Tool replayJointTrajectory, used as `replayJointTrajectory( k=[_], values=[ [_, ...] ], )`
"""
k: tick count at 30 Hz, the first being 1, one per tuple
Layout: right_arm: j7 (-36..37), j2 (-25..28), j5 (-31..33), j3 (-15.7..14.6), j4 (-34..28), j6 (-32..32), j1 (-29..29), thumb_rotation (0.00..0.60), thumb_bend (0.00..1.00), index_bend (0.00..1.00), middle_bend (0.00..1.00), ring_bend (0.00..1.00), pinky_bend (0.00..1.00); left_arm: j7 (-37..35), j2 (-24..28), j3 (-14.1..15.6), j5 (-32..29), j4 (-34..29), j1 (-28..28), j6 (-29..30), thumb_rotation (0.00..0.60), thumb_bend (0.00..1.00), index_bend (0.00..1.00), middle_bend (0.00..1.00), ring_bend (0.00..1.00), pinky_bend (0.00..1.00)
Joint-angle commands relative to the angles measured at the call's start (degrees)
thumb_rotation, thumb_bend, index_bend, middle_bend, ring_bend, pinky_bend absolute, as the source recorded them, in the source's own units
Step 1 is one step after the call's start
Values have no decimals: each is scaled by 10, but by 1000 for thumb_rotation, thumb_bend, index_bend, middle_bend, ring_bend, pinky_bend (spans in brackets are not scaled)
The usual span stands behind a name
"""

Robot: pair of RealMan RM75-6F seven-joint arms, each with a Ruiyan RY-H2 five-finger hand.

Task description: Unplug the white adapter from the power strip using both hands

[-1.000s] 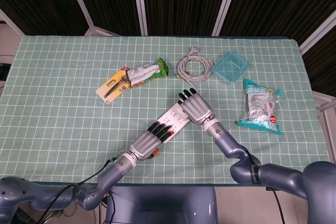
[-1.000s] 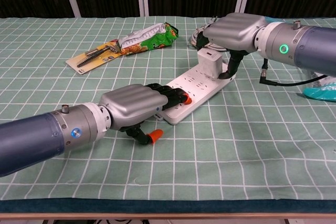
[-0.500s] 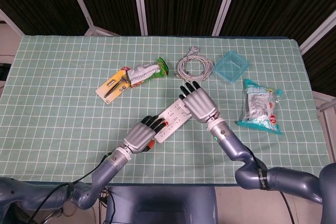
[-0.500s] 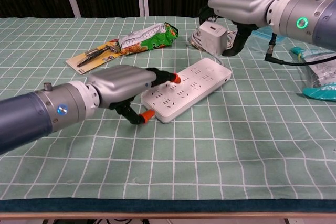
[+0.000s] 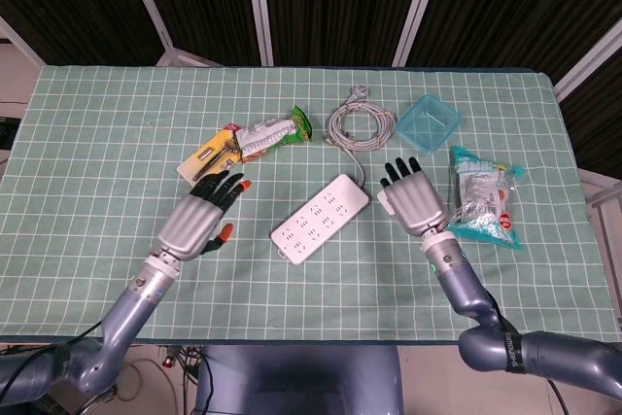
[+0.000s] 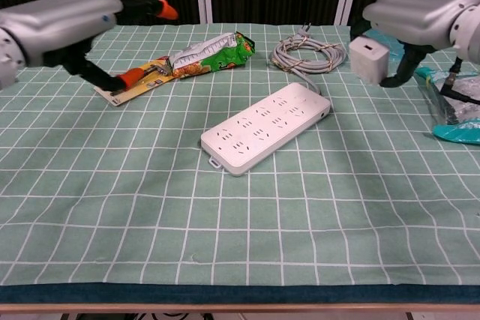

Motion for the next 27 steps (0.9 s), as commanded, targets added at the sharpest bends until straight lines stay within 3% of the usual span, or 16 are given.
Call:
replayJointTrajectory(
  k=[1, 3, 6, 9, 13, 20, 22, 24, 27],
  values=[
    [-16, -2, 25, -14, 4, 11, -15, 600, 650, 360, 135, 91, 159, -35, 39, 22, 21, -13, 37, 34, 600, 423, 92, 54, 28, 124],
    [-30, -5, 48, -21, 10, 19, -24, 600, 605, 134, 52, 28, 94, -57, 56, 31, 27, -13, 58, 53, 600, 407, 92, 55, 28, 123],
    [-53, -11, 73, -27, 15, 36, -33, 600, 565, 4, 2, 0, 44, -83, 73, 41, 32, -10, 82, 74, 600, 378, 92, 54, 28, 123],
    [-59, -18, 78, -29, 15, 61, -43, 600, 476, 0, 0, 0, 19, -103, 84, 50, 31, -13, 108, 95, 600, 331, 92, 52, 28, 122],
    [-27, -20, 40, -35, 8, 98, -65, 600, 458, 0, 0, 0, 9, -135, 89, 64, 39, -21, 148, 134, 600, 288, 92, 50, 26, 122],
    [133, 1, -84, -77, -12, 171, -146, 600, 431, 0, 0, 0, 0, -166, 107, 88, 77, -12, 201, 195, 600, 240, 91, 45, 21, 121],
    [189, 16, -132, -98, -14, 203, -178, 600, 378, 0, 0, 0, 0, -172, 114, 97, 91, 0, 218, 212, 600, 201, 89, 41, 20, 118],
    [235, 29, -170, -116, -14, 233, -205, 600, 251, 0, 0, 0, 0, -175, 121, 104, 100, 11, 231, 225, 600, 144, 85, 34, 18, 107],
    [299, 45, -225, -140, 3, 279, -242, 600, 141, 0, 0, 0, 0, -185, 128, 112, 109, 26, 249, 241, 600, 84, 67, 18, 12, 90]
  ],
)
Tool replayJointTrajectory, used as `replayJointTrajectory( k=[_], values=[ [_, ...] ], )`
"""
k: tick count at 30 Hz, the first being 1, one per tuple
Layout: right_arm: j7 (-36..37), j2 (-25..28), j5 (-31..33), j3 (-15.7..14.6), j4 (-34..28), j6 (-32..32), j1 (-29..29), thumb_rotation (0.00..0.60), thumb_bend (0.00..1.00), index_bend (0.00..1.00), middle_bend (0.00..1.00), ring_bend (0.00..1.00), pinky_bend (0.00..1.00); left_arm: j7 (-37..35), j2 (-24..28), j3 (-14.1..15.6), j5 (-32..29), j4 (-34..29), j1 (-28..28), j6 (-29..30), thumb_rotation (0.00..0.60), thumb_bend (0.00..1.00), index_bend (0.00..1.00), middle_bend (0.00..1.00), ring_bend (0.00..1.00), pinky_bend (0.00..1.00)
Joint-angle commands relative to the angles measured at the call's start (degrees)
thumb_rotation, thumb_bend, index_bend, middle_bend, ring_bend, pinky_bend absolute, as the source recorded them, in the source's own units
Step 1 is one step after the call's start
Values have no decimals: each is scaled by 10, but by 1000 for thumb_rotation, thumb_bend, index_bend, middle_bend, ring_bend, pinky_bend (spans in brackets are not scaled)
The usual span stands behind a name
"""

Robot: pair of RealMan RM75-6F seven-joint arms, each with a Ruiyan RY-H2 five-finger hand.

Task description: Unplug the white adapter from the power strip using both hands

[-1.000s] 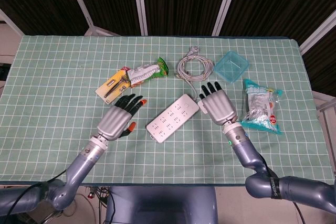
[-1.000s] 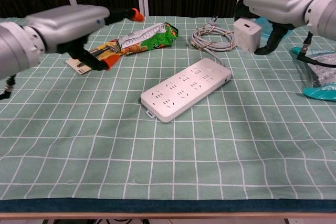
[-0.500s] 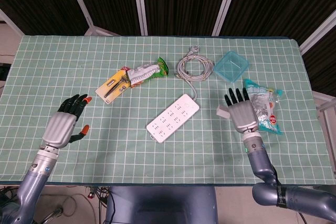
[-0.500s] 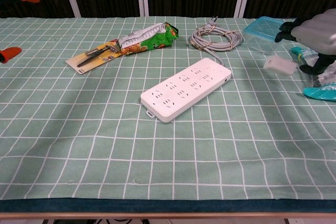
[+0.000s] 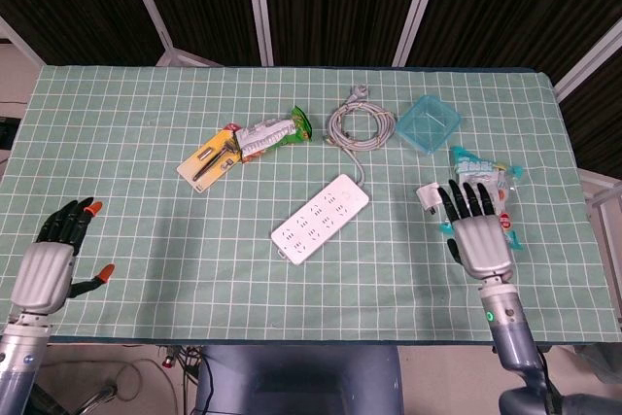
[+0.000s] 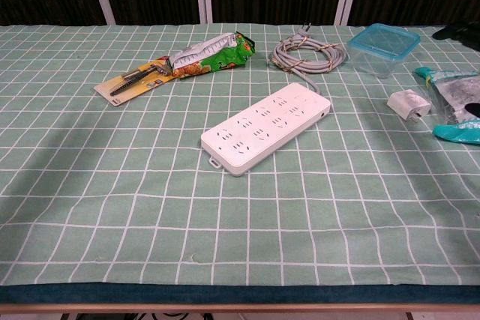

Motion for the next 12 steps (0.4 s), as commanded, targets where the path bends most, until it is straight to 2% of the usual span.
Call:
replayJointTrajectory(
  k=[1, 7, 12],
  values=[
    [113, 34, -97, -50, 17, 85, -76, 600, 127, 0, 0, 0, 0, -14, 10, 10, 11, 17, 20, 18, 600, 67, 54, 10, 7, 79],
    [206, 56, -138, -79, 59, 134, -135, 600, 104, 0, 0, 0, 0, -33, 21, 21, 22, 53, 49, 40, 600, 30, 0, 0, 0, 31],
    [267, 68, -151, -80, 98, 157, -167, 600, 103, 0, 0, 0, 0, -56, 31, 18, 16, 86, 69, 52, 600, 24, 0, 0, 0, 28]
  ],
)
